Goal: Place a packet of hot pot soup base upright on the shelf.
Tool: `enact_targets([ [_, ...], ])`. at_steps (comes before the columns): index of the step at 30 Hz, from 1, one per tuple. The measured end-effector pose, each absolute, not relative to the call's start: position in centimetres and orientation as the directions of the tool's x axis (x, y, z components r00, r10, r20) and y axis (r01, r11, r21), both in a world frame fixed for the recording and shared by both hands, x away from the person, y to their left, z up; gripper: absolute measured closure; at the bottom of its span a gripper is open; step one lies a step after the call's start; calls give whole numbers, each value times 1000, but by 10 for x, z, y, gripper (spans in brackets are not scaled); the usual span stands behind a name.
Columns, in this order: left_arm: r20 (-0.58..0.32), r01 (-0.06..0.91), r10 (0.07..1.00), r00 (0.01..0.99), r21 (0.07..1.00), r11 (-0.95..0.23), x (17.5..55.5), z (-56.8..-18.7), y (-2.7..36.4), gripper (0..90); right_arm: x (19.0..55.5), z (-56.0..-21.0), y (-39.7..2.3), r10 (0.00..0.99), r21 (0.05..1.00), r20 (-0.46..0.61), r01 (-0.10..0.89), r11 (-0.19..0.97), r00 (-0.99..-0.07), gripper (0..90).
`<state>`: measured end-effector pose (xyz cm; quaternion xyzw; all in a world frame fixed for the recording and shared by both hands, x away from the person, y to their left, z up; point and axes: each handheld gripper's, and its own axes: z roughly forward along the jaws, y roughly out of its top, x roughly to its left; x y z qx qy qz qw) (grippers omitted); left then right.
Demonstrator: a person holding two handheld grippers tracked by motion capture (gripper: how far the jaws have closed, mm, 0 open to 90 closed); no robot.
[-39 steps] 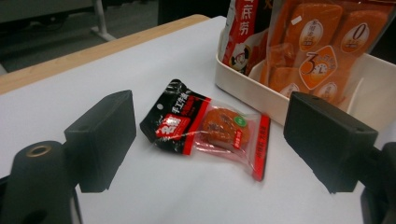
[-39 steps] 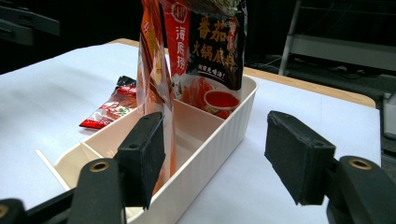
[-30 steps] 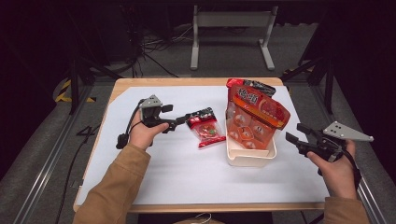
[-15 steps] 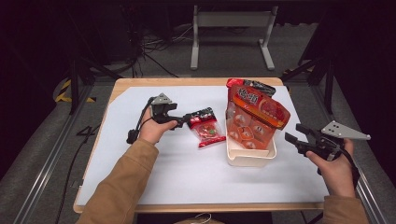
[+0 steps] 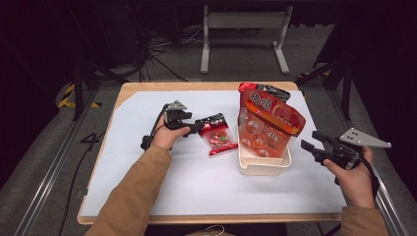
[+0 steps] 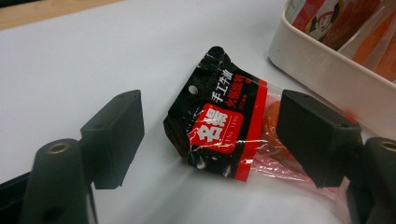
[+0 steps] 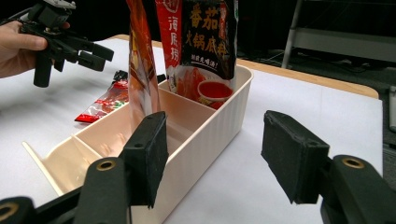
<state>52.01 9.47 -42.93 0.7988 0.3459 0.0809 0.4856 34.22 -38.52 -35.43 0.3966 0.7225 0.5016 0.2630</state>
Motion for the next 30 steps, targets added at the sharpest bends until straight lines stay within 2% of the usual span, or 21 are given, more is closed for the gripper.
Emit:
enact_targets([
  [10, -276, 549, 667, 692, 801, -239, 525, -439, 86, 329, 343, -356, -385, 834, 932, 22, 313, 182, -551, 403],
  [13, -261, 564, 672, 693, 776, -280, 527, -440, 84, 380, 344, -357, -386, 834, 932, 24, 313, 180, -551, 402],
  [26, -278, 610, 688, 671, 735, -297, 535, -446, 75, 363, 350, -357, -384, 823, 935, 43, 314, 167, -567, 389],
  [30, -289, 610, 676, 677, 734, -297, 535, -449, 74, 395, 349, -357, -386, 823, 936, 43, 311, 166, -566, 388],
])
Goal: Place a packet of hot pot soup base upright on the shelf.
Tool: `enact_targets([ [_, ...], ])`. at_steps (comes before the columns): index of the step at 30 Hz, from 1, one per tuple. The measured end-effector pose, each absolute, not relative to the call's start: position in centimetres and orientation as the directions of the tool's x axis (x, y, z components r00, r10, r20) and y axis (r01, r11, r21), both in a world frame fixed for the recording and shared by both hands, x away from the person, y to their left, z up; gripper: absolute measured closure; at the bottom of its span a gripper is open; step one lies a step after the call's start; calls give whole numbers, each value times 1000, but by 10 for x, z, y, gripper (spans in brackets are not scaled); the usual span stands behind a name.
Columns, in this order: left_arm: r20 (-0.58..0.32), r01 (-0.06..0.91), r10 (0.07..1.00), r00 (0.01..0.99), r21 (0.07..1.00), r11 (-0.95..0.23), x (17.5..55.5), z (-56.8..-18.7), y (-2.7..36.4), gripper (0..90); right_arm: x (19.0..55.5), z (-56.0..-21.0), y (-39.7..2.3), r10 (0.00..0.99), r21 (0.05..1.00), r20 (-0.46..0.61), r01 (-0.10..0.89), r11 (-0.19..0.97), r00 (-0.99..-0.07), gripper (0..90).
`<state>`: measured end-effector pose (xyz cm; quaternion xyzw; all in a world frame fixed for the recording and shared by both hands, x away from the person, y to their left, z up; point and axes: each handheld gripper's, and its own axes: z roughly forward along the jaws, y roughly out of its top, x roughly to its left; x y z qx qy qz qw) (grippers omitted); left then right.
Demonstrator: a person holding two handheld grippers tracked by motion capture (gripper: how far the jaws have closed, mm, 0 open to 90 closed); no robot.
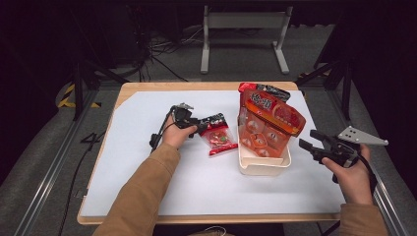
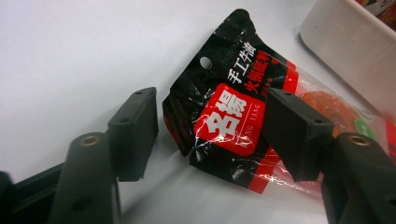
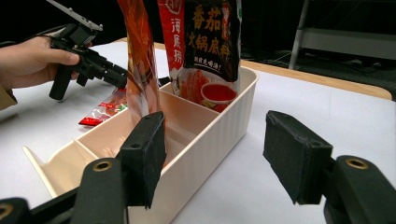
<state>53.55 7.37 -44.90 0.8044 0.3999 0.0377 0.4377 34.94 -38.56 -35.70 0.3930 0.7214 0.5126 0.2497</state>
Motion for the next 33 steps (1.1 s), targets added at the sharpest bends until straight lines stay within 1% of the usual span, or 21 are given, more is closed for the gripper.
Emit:
enact_targets([
  [3, -256, 580, 667, 700, 748, -323, 534, -448, 72, 450, 348, -357, -388, 825, 938, 46, 308, 158, -563, 388],
  [6, -229, 560, 667, 709, 757, -336, 533, -448, 71, 528, 347, -357, -389, 828, 938, 48, 311, 156, -559, 387],
  [11, -212, 550, 666, 715, 759, -348, 533, -450, 69, 642, 345, -356, -389, 828, 938, 49, 311, 154, -558, 387],
  [12, -204, 546, 669, 715, 760, -352, 533, -451, 69, 642, 345, -356, -390, 827, 939, 49, 309, 153, -560, 386],
  [16, -218, 563, 681, 699, 754, -337, 535, -452, 71, 769, 344, -357, -391, 828, 938, 49, 309, 154, -559, 386],
  [20, -197, 555, 687, 699, 755, -349, 535, -451, 71, 862, 344, -357, -392, 829, 938, 51, 312, 152, -558, 387],
  [23, -202, 557, 686, 699, 755, -346, 534, -451, 72, 889, 344, -357, -392, 828, 938, 51, 311, 152, -558, 386],
  [27, -196, 547, 682, 705, 762, -347, 532, -445, 74, 896, 344, -357, -392, 829, 938, 51, 312, 153, -558, 387],
  [33, -159, 495, 662, 732, 792, -357, 522, -427, 76, 900, 344, -357, -392, 830, 938, 50, 312, 152, -556, 387],
])
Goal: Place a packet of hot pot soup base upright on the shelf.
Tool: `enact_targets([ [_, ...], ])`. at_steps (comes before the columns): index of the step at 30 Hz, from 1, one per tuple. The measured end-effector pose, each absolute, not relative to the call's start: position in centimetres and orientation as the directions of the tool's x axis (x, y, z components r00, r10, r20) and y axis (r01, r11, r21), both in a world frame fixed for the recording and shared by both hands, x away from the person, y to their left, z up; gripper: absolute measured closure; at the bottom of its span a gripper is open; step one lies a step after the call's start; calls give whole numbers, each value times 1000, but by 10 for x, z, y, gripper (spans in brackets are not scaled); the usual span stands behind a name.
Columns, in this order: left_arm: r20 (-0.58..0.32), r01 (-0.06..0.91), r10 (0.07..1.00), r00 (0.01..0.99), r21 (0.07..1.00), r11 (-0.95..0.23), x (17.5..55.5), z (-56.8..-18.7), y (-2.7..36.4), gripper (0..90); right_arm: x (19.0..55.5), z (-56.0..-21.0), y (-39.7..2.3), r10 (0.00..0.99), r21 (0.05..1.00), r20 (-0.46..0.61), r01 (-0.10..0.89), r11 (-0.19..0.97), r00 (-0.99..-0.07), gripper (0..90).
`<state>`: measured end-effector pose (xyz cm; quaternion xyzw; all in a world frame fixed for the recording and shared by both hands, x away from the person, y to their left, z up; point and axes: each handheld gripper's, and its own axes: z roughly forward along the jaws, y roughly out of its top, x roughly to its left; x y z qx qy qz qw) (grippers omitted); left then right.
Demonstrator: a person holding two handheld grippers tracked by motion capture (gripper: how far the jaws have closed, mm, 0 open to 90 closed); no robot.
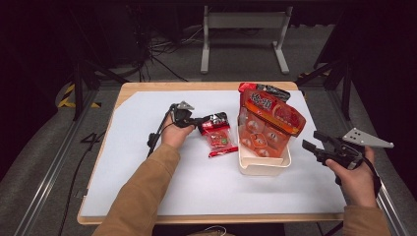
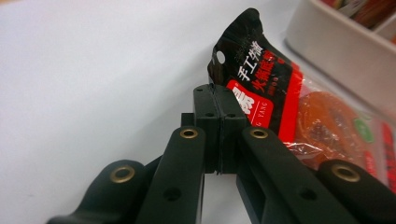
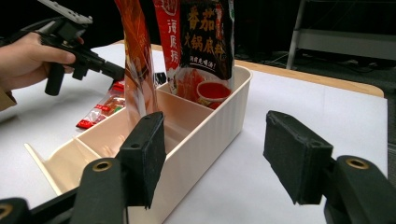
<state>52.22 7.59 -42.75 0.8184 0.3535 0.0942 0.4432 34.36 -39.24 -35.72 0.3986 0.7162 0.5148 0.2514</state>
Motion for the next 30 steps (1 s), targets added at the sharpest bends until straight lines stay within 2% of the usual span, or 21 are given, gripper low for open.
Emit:
enact_targets([
  [14, -171, 430, 608, 775, 848, -310, 493, -391, 82, 900, 343, -355, -394, 833, 941, 49, 305, 147, -551, 389],
  [30, -99, 305, 503, 859, 888, -345, 445, -350, 83, 900, 345, -356, -391, 832, 939, 47, 308, 151, -553, 393],
])
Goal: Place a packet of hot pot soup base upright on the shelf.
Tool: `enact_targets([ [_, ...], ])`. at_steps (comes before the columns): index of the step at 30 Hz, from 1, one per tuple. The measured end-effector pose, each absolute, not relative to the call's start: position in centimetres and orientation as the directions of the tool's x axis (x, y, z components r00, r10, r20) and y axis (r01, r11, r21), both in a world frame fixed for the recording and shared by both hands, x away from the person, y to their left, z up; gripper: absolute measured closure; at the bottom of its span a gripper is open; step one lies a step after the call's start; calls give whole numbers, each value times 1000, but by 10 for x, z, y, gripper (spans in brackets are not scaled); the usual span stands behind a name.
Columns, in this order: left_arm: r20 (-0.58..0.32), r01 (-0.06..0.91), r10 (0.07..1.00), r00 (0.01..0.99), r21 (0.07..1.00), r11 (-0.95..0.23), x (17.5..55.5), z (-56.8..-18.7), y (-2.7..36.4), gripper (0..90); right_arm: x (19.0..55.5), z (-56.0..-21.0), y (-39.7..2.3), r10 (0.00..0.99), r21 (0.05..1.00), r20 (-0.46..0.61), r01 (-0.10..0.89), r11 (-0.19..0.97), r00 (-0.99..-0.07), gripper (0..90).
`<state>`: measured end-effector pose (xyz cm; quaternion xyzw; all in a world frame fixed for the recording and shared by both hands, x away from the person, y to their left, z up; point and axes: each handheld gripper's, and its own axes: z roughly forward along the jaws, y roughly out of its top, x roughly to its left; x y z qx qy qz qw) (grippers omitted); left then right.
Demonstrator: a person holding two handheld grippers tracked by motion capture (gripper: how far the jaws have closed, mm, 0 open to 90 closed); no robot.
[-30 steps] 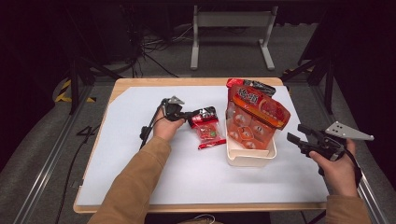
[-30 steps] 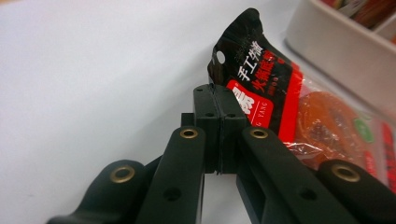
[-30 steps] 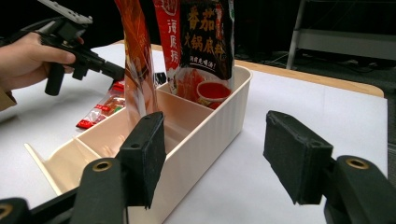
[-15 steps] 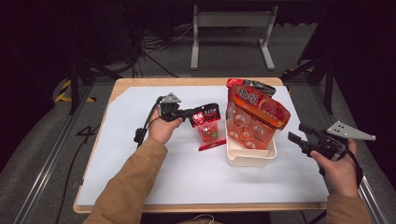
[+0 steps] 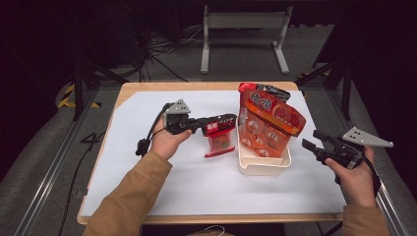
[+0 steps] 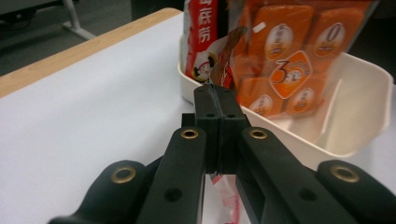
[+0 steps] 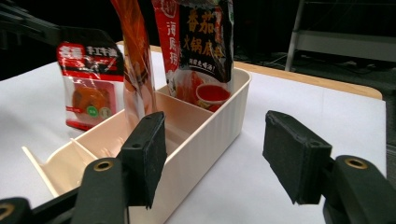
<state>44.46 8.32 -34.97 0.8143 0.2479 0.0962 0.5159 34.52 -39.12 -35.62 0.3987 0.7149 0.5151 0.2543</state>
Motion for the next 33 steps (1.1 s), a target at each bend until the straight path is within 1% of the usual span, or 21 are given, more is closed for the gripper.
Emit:
enact_targets([
  [7, -63, 264, 476, 877, 891, -368, 429, -337, 89, 900, 348, -360, -391, 834, 934, 57, 325, 150, -549, 404],
  [18, -63, 234, 438, 897, 908, -349, 414, -320, 98, 900, 351, -366, -390, 838, 921, 52, 350, 170, -543, 450],
  [20, -55, 210, 406, 912, 913, -349, 408, -314, 99, 900, 352, -368, -392, 835, 914, 67, 370, 169, -546, 491],
  [24, -62, 190, 357, 932, 923, -336, 397, -304, 101, 900, 352, -369, -394, 835, 911, 64, 374, 175, -547, 506],
  [29, -19, 139, 322, 946, 925, -353, 387, -294, 102, 900, 352, -371, -395, 835, 909, 74, 382, 169, -546, 513],
  [33, 10, 99, 274, 962, 920, -379, 384, -289, 104, 900, 353, -374, -394, 832, 904, 81, 393, 171, -549, 519],
])
